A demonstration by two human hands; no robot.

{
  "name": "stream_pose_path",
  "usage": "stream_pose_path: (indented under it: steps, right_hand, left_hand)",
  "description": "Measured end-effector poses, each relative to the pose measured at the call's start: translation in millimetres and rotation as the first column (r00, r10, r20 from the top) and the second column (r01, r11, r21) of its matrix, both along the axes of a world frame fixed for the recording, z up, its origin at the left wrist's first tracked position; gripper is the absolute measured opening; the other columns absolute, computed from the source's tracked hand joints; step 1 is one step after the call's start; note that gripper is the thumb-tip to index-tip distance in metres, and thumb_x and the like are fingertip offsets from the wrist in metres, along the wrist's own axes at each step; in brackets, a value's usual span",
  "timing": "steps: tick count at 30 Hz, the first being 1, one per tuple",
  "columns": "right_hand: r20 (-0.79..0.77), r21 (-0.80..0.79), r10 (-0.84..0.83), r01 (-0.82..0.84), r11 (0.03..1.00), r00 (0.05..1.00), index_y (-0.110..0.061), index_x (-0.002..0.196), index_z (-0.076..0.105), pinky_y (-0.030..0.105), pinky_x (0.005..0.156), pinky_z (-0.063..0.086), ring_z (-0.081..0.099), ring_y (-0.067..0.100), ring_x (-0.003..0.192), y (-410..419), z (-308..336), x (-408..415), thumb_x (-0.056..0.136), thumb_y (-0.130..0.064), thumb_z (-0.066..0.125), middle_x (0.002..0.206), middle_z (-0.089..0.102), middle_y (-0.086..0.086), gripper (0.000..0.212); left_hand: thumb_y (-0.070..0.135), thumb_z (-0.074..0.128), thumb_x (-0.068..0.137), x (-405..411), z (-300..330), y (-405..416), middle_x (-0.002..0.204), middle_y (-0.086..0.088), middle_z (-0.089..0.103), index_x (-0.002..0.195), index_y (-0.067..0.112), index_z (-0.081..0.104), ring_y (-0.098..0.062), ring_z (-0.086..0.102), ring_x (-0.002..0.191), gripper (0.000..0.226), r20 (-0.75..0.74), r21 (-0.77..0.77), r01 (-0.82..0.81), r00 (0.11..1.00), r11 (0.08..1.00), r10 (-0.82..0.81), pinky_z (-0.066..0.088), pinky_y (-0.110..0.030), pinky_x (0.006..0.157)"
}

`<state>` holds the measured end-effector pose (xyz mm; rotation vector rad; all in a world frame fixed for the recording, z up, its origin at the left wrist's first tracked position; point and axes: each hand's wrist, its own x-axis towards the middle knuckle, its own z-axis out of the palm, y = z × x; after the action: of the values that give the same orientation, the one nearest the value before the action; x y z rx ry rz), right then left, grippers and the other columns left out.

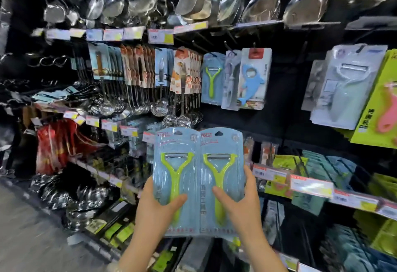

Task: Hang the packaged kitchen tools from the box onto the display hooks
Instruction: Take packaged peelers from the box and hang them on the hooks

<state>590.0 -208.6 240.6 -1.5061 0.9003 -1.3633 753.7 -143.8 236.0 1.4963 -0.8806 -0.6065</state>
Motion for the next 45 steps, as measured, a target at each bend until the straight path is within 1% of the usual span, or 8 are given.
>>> stream_pose_path:
  steps: [3,8,12,16,25,31,36,45]
  right_hand:
    - [0.002,-0.055,-0.081,0.081,0.995,0.997,-0.037,0.145,0.022,0.044,0.114,0.029,0.027,0.010,0.139,-33.8,14.1,30.6,0.072,-0.033,0.079,0.151,0.025,-0.017,0.093]
    - [0.037,-0.112,-0.192,0.195,0.974,0.981,-0.033,0.145,0.026,0.046,0.110,0.036,0.036,0.012,0.135,-89.0,46.6,90.3,0.073,-0.030,0.079,0.148,0.033,-0.013,0.089]
    - [0.032,-0.137,-0.246,0.248,0.959,0.969,-0.034,0.145,0.024,0.041,0.107,0.039,0.038,0.011,0.133,-125.0,70.2,131.0,0.073,-0.032,0.078,0.144,0.036,-0.016,0.091]
    - [0.058,-0.200,-0.288,0.294,0.935,0.956,-0.035,0.144,0.024,0.031,0.104,0.042,0.041,0.006,0.129,-148.4,92.4,165.0,0.073,-0.025,0.079,0.136,0.040,-0.022,0.090]
    - [0.073,-0.351,-0.375,0.376,0.858,0.924,-0.045,0.142,0.022,0.040,0.114,0.030,0.028,0.002,0.138,-181.9,142.3,190.1,0.077,-0.029,0.076,0.149,0.028,-0.022,0.086]
    - [0.011,-0.362,-0.413,0.388,0.847,0.911,-0.036,0.147,0.021,0.030,0.114,0.026,0.024,0.002,0.139,-201.2,160.3,193.6,0.079,-0.029,0.074,0.150,0.025,-0.020,0.087]
    - [0.034,-0.325,-0.402,0.391,0.861,0.915,-0.035,0.146,0.021,0.024,0.109,0.024,0.022,0.003,0.139,-213.6,156.4,196.4,0.080,-0.028,0.074,0.151,0.024,-0.018,0.085]
    - [-0.064,-0.300,-0.456,0.419,0.857,0.887,-0.033,0.149,0.014,0.031,0.111,0.021,0.019,0.011,0.142,-261.3,147.5,195.4,0.082,-0.028,0.072,0.155,0.018,-0.011,0.088]
  left_hand:
    - [0.041,0.084,0.063,35.2,16.7,-43.3,0.131,0.006,0.056,0.138,0.031,0.039,-0.022,0.054,0.121,0.088,0.033,-0.072,0.056,0.998,0.996,-0.053,0.045,-0.049,0.100]
    - [0.037,0.083,0.066,99.5,53.0,-117.4,0.135,0.010,0.049,0.142,0.026,0.035,-0.021,0.049,0.125,0.091,0.057,-0.172,0.149,0.988,0.974,-0.141,0.043,-0.042,0.102]
    - [0.017,0.081,0.072,142.4,74.1,-162.0,0.113,0.010,0.060,0.122,0.033,0.045,-0.017,0.061,0.104,0.064,0.059,-0.220,0.214,0.977,0.952,-0.206,0.048,-0.023,0.070]
    - [0.013,0.082,0.070,178.0,85.8,-194.1,0.099,0.017,0.062,0.104,0.039,0.051,-0.002,0.062,0.088,0.053,0.033,-0.273,0.219,0.975,0.937,-0.219,0.048,-0.019,0.066]
    - [0.019,0.082,0.071,214.3,89.1,-232.9,0.109,0.009,0.065,0.127,0.033,0.047,-0.014,0.066,0.092,0.068,0.021,-0.288,0.275,0.960,0.917,-0.281,0.055,-0.040,0.076]
    - [0.017,0.081,0.072,216.7,87.0,-243.8,0.110,0.005,0.065,0.131,0.027,0.047,-0.012,0.064,0.090,0.069,0.004,-0.309,0.284,0.955,0.908,-0.298,0.050,-0.027,0.066]
    - [0.021,0.083,0.070,224.7,85.5,-251.8,0.113,0.004,0.064,0.134,0.028,0.046,-0.019,0.065,0.096,0.074,-0.005,-0.292,0.259,0.962,0.921,-0.273,0.055,-0.045,0.080]
    - [0.015,0.080,0.074,218.1,91.6,-256.9,0.102,0.020,0.057,0.116,0.038,0.039,0.000,0.058,0.087,0.063,-0.011,-0.301,0.236,0.968,0.924,-0.251,0.045,-0.023,0.069]
